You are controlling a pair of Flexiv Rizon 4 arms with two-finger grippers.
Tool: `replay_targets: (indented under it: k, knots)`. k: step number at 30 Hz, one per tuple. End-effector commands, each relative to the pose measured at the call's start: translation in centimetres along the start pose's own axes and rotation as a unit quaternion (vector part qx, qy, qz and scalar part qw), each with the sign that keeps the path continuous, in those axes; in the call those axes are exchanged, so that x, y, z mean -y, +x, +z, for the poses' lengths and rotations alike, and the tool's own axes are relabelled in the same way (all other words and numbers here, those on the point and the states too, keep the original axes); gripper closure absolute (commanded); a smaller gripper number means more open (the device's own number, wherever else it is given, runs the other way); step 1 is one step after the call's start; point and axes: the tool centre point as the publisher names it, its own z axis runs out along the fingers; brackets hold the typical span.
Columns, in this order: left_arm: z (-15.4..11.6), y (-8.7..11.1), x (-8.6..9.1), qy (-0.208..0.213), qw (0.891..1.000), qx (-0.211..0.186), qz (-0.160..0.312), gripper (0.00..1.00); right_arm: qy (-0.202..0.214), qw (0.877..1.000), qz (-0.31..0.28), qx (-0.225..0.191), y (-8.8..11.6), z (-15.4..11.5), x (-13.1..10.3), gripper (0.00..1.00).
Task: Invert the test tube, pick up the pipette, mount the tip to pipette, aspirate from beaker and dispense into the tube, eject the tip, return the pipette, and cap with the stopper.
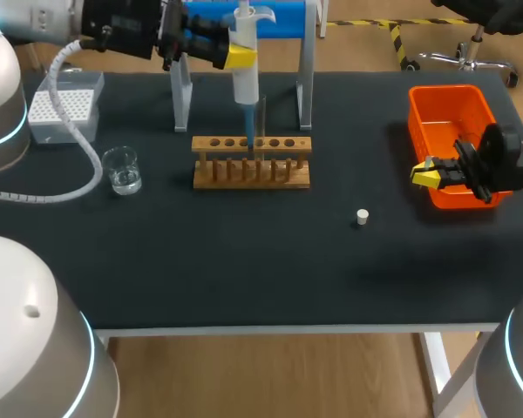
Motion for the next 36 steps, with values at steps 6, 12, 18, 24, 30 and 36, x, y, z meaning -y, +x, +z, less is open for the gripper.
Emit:
replay_targets:
  k: [6, 12, 18, 24, 30, 36]
  knots:
    - [0.06, 0.03, -0.08, -0.008, 1.0, -0.008, -0.004, 1.0, 0.0, 1.0, 0.0, 0.0, 0.03, -0.05, 0.01, 1.0]
    - [0.06, 0.16, -0.25, -0.005, 1.0, 0.006, -0.011, 1.0, 0.0, 1.0, 0.0, 0.0, 0.03, -0.05, 0.01, 1.0]
    - [-0.21, 0.28, -0.44, -0.007, 0.999, 0.027, -0.021, 1.0, 0.0, 1.0, 0.0, 0.0, 0.03, -0.05, 0.01, 1.0]
    - [-0.34, 0.27, -0.44, -0.012, 0.999, 0.035, -0.022, 1.0, 0.0, 1.0, 0.0, 0.0, 0.03, -0.05, 0.01, 1.0]
    - [-0.34, 0.27, -0.44, -0.012, 0.999, 0.035, -0.022, 1.0, 0.0, 1.0, 0.0, 0.0, 0.03, -0.05, 0.01, 1.0]
    - [-0.34, 0.27, -0.44, -0.012, 0.999, 0.035, -0.022, 1.0, 0.0, 1.0, 0.0, 0.0, 0.03, -0.05, 0.01, 1.0]
